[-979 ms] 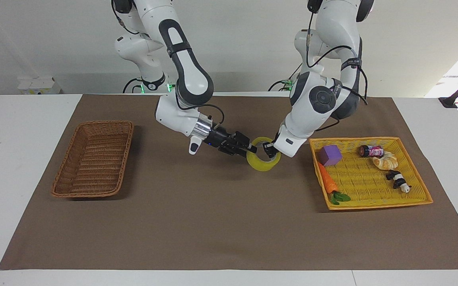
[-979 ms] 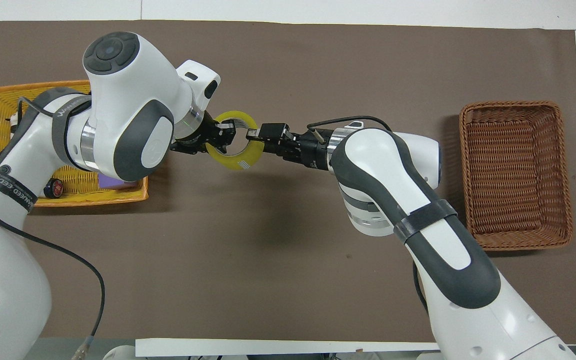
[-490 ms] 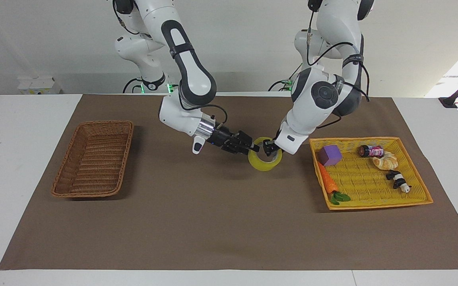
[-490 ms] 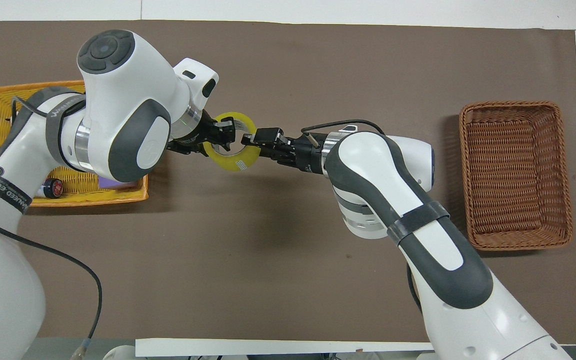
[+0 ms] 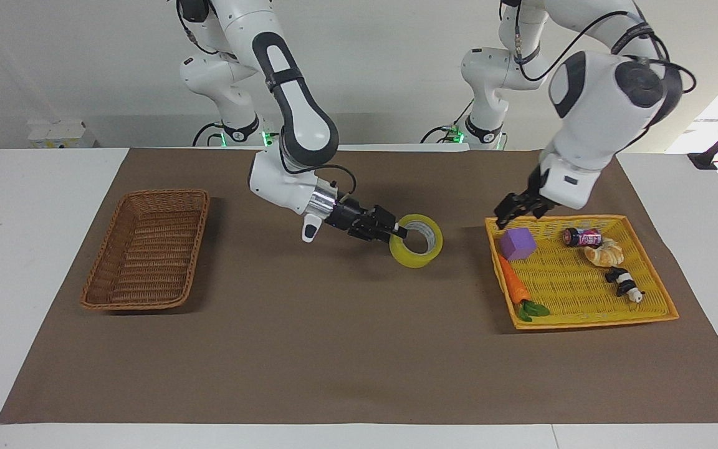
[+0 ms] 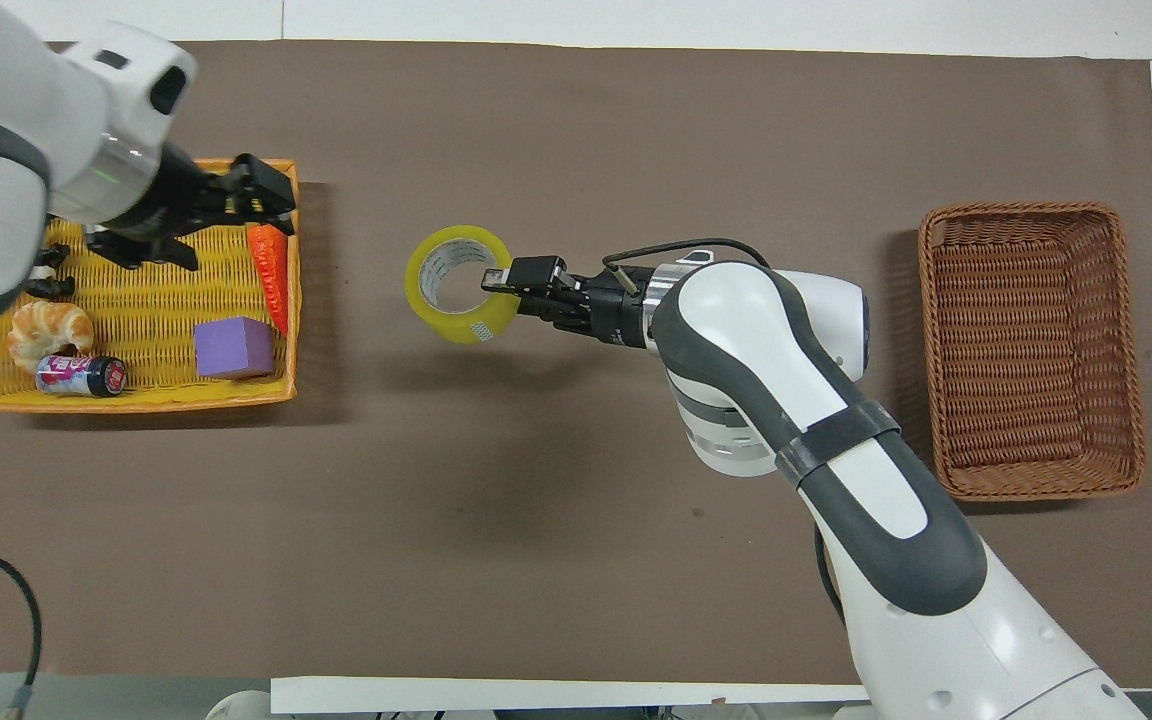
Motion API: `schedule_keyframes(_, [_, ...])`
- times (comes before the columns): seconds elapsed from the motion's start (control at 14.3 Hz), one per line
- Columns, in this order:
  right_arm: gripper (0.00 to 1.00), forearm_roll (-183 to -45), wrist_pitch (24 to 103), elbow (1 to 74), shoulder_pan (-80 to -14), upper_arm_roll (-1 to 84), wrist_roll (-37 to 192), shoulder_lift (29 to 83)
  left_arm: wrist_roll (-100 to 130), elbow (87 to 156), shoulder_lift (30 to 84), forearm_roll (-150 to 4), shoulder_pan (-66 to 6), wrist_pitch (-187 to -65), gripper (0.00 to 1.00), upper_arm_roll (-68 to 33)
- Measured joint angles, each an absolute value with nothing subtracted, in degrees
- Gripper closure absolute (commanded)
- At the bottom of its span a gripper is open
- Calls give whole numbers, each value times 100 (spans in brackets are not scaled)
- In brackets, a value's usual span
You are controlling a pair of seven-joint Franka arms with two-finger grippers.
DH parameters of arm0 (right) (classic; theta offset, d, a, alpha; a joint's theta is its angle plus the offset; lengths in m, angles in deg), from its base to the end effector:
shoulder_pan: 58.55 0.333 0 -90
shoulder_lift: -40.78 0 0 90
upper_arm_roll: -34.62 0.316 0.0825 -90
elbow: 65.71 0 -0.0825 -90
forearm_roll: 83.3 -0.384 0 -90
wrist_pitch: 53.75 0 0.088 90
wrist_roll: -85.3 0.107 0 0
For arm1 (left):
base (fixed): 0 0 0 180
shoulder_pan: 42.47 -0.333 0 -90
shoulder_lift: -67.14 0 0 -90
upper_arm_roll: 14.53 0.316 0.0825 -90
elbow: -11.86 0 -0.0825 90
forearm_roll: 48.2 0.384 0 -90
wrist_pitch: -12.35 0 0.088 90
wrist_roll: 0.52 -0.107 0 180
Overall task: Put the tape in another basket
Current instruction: 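Carry the tape with the right gripper over the brown basket and lower it, then release the tape in the brown basket and withdraw the right gripper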
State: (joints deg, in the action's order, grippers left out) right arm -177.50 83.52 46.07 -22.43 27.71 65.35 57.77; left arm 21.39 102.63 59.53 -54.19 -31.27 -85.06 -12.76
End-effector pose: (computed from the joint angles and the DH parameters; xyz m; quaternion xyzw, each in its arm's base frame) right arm 0.5445 0.3180 0.3498 -0.8335 0.1647 -0.0160 0.5272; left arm 0.5919 -0.1094 0.5530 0.9920 0.1156 -0.0215 0.0456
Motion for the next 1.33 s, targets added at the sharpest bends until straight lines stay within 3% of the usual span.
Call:
schedule_keyframes(0.21, [100, -17405, 7915, 4567, -2657, 2742, 6523, 5734, 503, 10272, 5961, -5415, -4450, -8513, 0, -1220])
schedule_keyframes(0.42, [100, -16215, 6846, 4521, -3707, 2703, 6522, 5586, -45, 10299, 5953, -5416, -5075, -8583, 0, -1217])
schedule_keyframes(0.77, [100, -14246, 4122, 4032, -6531, 2641, 6291, 5465, -50, 10295, 5957, -5379, -5191, -8654, 0, -1270])
schedule_keyframes(0.98, [100, -13104, 2923, 3414, -8136, 2635, 5795, 5606, -63, 10247, 6098, -5034, -5160, -8597, 0, -1370])
schedule_keyframes(1.12, [100, -12609, 2463, 2913, -8755, 2638, 5019, 6026, -78, 10131, 6270, -4750, -4899, -8251, 0, -1376])
schedule_keyframes(1.33, [100, -12249, 2522, 2678, -8964, 2653, 3873, 6716, -42, 9796, 6432, -4482, -4560, -7671, 0, -1388])
